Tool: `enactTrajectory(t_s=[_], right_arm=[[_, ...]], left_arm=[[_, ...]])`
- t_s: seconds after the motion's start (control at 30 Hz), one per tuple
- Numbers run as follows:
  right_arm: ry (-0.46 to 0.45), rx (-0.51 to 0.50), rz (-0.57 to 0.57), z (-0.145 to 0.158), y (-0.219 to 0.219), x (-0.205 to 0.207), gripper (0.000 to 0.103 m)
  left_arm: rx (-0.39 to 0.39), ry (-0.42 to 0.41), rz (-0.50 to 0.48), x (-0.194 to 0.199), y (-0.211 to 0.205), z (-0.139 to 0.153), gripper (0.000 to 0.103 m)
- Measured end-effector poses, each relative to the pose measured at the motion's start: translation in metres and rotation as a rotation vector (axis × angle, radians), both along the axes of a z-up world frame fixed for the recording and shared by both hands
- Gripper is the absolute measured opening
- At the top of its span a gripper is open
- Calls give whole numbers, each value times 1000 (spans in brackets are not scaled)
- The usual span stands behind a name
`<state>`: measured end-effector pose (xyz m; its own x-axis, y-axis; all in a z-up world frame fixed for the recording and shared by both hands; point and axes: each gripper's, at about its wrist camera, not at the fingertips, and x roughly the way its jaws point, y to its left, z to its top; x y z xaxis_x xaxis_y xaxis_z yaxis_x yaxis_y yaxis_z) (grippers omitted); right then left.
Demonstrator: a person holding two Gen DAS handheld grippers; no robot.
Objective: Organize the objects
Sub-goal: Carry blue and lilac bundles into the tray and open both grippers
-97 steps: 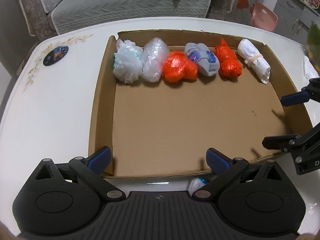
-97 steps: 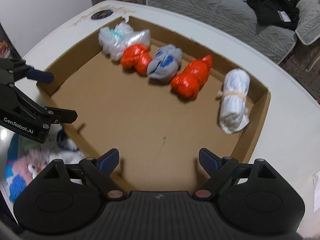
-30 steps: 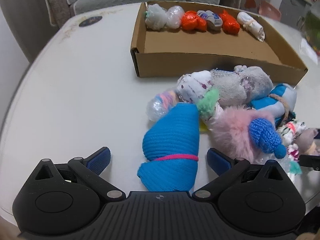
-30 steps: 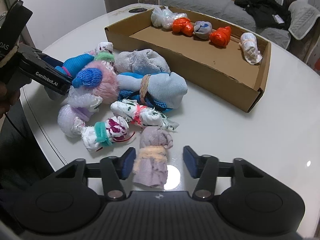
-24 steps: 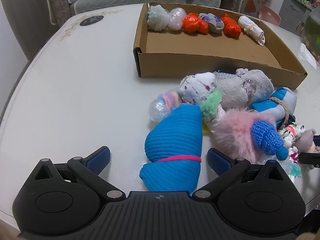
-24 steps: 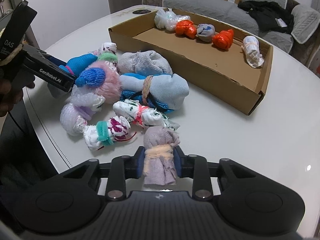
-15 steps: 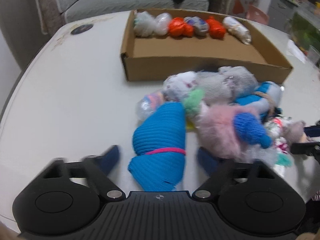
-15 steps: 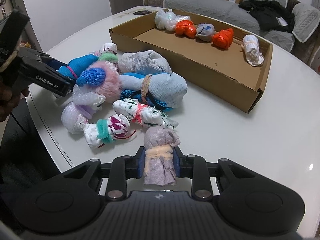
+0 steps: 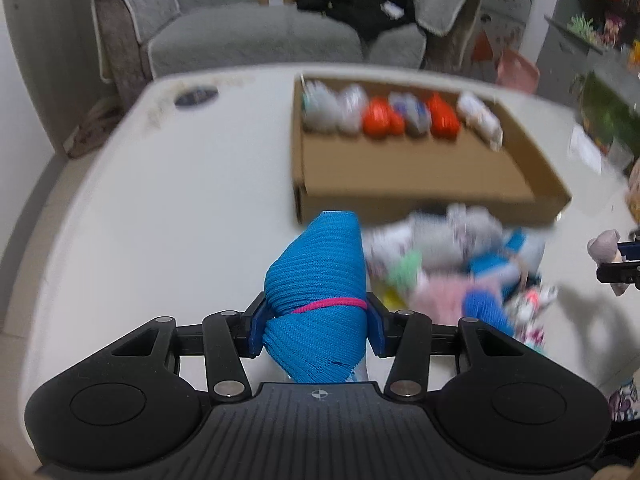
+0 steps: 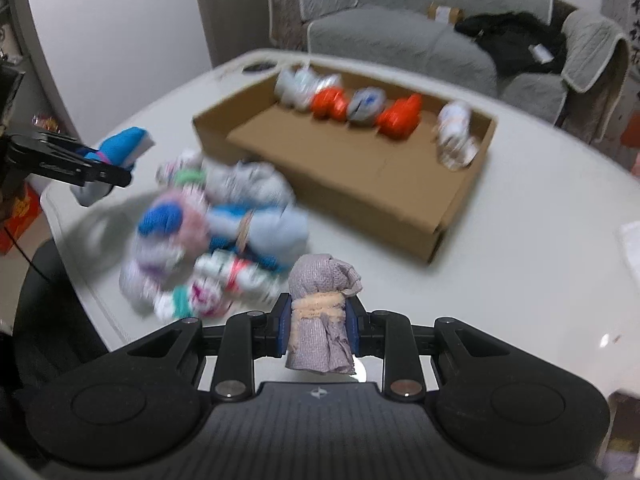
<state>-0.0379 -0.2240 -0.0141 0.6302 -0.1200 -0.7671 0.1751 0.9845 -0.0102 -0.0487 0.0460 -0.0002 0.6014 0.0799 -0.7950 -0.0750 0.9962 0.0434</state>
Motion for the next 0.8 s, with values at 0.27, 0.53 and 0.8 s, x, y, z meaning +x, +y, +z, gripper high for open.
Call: enactTrajectory(t_s=[0.27, 0.53, 0.8], right_arm=[[-77, -75, 37, 41, -19, 35, 25], [-91, -23, 84, 57, -38, 111, 25], [-8, 17, 110, 30, -38, 188, 25]], left_arm=[[-5, -86, -40, 50, -12, 46, 55], [-19, -61, -57, 130, -32, 43, 55], [7, 30, -3, 192, -26, -5, 55]])
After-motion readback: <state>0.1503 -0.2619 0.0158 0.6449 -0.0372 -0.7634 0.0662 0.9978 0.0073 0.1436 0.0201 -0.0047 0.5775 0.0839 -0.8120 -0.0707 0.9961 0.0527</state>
